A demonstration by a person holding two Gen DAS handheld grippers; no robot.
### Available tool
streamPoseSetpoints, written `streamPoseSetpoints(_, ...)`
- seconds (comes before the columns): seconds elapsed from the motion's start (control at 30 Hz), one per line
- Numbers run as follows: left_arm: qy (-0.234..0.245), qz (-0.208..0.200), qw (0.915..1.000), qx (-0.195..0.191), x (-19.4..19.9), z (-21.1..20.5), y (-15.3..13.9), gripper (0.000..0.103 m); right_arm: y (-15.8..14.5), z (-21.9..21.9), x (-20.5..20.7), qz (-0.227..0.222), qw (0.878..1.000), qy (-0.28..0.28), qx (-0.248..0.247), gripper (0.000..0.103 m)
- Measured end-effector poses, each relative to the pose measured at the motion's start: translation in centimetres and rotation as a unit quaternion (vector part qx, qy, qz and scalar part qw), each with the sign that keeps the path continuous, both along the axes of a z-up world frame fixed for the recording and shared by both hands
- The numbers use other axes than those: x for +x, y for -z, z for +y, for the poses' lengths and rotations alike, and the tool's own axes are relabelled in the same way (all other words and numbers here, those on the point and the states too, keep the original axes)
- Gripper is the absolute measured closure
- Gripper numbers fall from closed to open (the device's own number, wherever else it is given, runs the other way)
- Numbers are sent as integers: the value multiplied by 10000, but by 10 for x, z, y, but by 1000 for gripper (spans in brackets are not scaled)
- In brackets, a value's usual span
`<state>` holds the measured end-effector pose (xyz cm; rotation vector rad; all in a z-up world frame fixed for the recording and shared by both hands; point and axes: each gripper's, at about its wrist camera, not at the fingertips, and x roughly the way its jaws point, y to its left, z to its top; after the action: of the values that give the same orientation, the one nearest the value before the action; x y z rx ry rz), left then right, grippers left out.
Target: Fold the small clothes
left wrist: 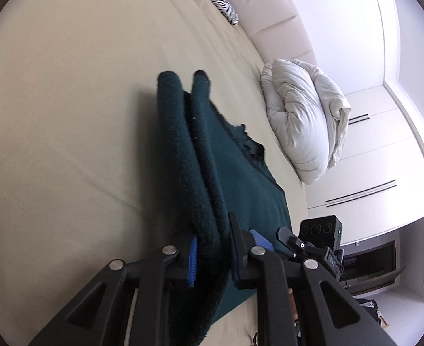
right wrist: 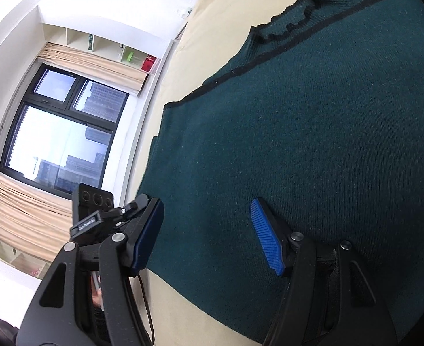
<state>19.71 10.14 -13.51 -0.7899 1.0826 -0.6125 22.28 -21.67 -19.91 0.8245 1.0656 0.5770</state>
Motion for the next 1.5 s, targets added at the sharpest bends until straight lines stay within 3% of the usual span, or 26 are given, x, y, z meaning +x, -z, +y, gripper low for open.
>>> streamPoseSetpoints(0.13, 293, -221, 9992, 164, 1, -28, -26, 85, -4, -21, 2, 255, 9983, 211, 472, 40)
streamPoseSetpoints(0.3, 673, -461, 9962, 299, 7, -83, -52, 85, -13, -66, -8, 120, 9939, 500, 980, 31)
streamPoseSetpoints(0.4, 990, -542, 9929, 378, 9, -129, -59, 85, -13, -87, -10, 151, 9923, 566, 1089, 31)
streamPoseSetpoints(0.6, 1430, -587, 9871, 416, 9, -218, -53, 84, -1, -124, -12, 307, 9857, 788, 1454, 31)
streamPoseSetpoints(0.7, 1626, -555, 9836, 544, 8, -247, -34, 80, 9, -144, -12, 394, 9800, 1049, 1645, 30)
streamPoseSetpoints(0.83, 1602, -330, 9862, 261, 3, -234, -11, 74, 24, -156, -13, 577, 9749, 1093, 1853, 30)
streamPoseSetpoints(0.9, 1692, -413, 9844, 255, -6, -225, -11, 66, 27, -154, -7, 647, 9763, 1040, 1784, 30)
streamPoseSetpoints(1.0, 1884, -637, 9797, 253, -23, -216, -18, 63, 26, -149, 1, 704, 9776, 1002, 1712, 30)
streamPoseSetpoints(1.2, 1585, -801, 9837, 291, -39, -176, -21, 61, 12, -142, 8, 727, 9843, 882, 1343, 30)
streamPoseSetpoints(1.27, 1499, -714, 9857, 279, -41, -166, -14, 61, 7, -137, 10, 748, 9887, 818, 1010, 36)
streamPoseSetpoints(1.3, 1464, -684, 9866, 249, -41, -165, -12, 61, 3, -131, 16, 767, 9899, 807, 877, 44)
streamPoseSetpoints(1.37, 1432, -676, 9871, 238, -44, -160, -10, 61, 2, -122, 19, 810, 9931, 692, 482, 60)
streamPoseSetpoints(1.43, 1447, -705, 9865, 290, -46, -160, -11, 61, 6, -112, 21, 893, 9941, 598, -141, 86)
streamPoseSetpoints(1.5, 1466, -736, 9858, 352, -47, -163, -13, 61, 1, -110, 22, 847, 9942, 518, -416, 91)
